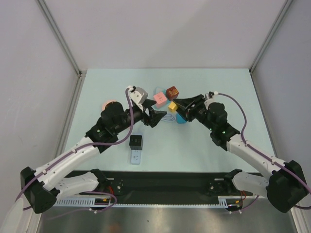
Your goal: Insert the plug
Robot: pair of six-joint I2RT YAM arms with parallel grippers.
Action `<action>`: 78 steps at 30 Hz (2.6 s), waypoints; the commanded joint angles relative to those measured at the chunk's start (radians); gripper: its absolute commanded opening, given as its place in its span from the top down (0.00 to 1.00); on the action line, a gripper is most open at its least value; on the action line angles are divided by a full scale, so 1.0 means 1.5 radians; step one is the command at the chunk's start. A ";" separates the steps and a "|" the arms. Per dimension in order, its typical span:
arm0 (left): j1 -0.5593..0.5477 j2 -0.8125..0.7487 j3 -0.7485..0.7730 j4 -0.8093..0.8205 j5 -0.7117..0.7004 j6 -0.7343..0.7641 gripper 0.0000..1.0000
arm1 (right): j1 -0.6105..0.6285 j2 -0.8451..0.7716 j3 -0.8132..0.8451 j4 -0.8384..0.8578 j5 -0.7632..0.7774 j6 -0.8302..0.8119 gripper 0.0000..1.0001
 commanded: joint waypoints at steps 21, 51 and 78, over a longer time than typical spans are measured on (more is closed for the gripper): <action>-0.062 0.117 0.021 0.162 -0.039 0.045 0.24 | 0.030 -0.060 -0.072 0.174 0.090 0.156 1.00; -0.073 0.150 0.004 0.202 -0.094 0.007 0.63 | 0.100 -0.042 -0.088 0.187 0.157 0.150 1.00; -0.074 0.104 -0.048 0.211 -0.065 -0.004 0.49 | 0.163 -0.062 -0.135 0.238 0.264 0.167 1.00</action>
